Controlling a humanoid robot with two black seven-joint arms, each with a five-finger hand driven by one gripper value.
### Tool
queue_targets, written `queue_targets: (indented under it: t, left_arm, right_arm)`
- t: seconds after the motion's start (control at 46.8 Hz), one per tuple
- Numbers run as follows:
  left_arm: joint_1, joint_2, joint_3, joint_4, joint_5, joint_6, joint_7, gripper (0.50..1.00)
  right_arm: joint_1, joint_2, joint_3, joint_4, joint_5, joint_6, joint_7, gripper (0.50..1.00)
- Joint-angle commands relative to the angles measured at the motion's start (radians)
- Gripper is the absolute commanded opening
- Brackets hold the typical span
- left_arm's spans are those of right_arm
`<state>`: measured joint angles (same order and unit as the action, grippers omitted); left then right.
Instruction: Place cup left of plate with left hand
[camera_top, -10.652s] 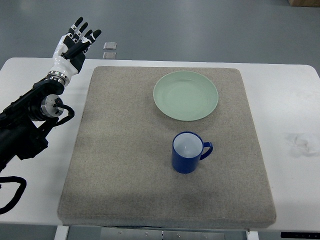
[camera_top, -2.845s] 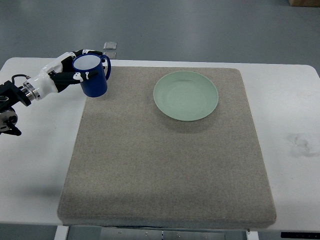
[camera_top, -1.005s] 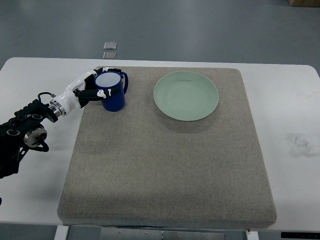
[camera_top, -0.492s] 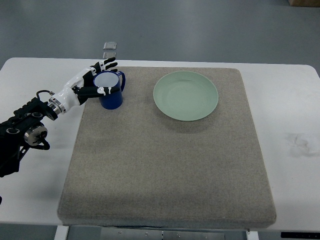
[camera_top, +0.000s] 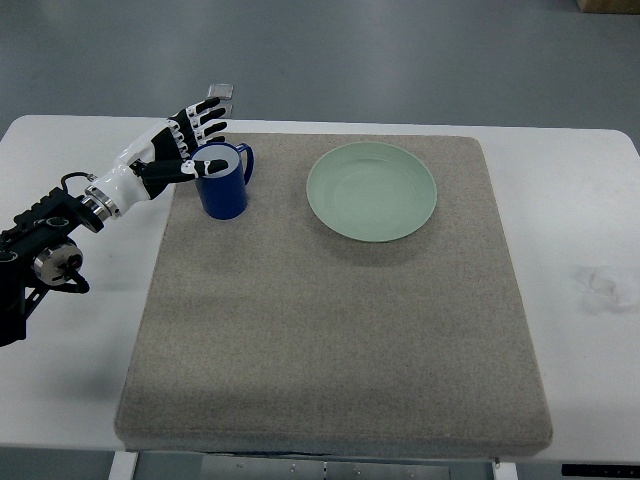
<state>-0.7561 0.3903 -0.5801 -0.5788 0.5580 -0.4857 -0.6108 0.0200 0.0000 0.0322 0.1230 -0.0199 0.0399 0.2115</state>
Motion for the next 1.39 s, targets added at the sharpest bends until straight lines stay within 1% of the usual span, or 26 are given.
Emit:
queue_targets:
  t: [0.0,0.107,0.278,0.342,0.428,0.513,0.535,0.62,0.663,0.77,0.834,0.92,1.07,1.369]
  left_arm:
    - [0.000,0.030,-0.003,0.000,-0.010,-0.016,0.000,0.996]
    - [-0.003,0.071,-0.001,0.002,-0.075,-0.039,0.000,0.996]
    - [-0.028,0.081,-0.001,0.030,-0.240,-0.021,0.000,0.996]
    - [-0.042,0.075,0.000,0.049,-0.303,0.009,0.000,0.994]
    - [-0.066,0.061,0.005,0.082,-0.349,0.097,0.000,0.994]
    - [-0.081,0.024,0.008,0.089,-0.354,0.159,0.000,0.994]
    - [-0.083,0.016,0.006,0.089,-0.355,0.168,0.011,0.994]
    - [-0.085,-0.010,0.000,0.097,-0.381,0.209,0.095,0.994]
    - [-0.085,-0.027,0.000,0.102,-0.411,0.231,0.127,0.994]
    - [-0.111,-0.065,0.002,0.122,-0.484,0.262,0.178,0.994]
    - [-0.121,-0.093,0.002,0.140,-0.504,0.271,0.189,0.994]
    - [-0.121,-0.114,-0.001,0.152,-0.509,0.265,0.187,0.994]
    - [-0.121,-0.116,-0.003,0.151,-0.514,0.250,0.181,0.994]
    - [-0.129,-0.116,-0.001,0.148,-0.512,0.248,0.175,0.996]
  right_arm:
    - [0.000,0.000,0.000,0.000,0.000,0.000,-0.001,0.932]
    - [0.000,0.000,0.000,0.000,0.000,0.000,-0.001,0.932]
    - [0.000,0.000,0.000,0.000,0.000,0.000,0.000,0.932]
    - [0.000,0.000,0.000,0.000,0.000,0.000,0.000,0.932]
    - [0.000,0.000,0.000,0.000,0.000,0.000,-0.001,0.932]
    - [0.000,0.000,0.000,0.000,0.000,0.000,0.000,0.932]
    - [0.000,0.000,0.000,0.000,0.000,0.000,0.000,0.932]
    - [0.000,0.000,0.000,0.000,0.000,0.000,0.000,0.932]
    - [0.000,0.000,0.000,0.001,0.000,0.000,0.000,0.932]
    - [0.000,0.000,0.000,0.000,0.000,0.000,0.000,0.932]
    - [0.000,0.000,0.000,0.000,0.000,0.000,0.000,0.932]
    - [0.000,0.000,0.000,0.001,0.000,0.000,-0.001,0.932]
    - [0.000,0.000,0.000,0.000,0.000,0.000,0.000,0.932]
    - [0.000,0.000,0.000,0.000,0.000,0.000,0.000,0.932]
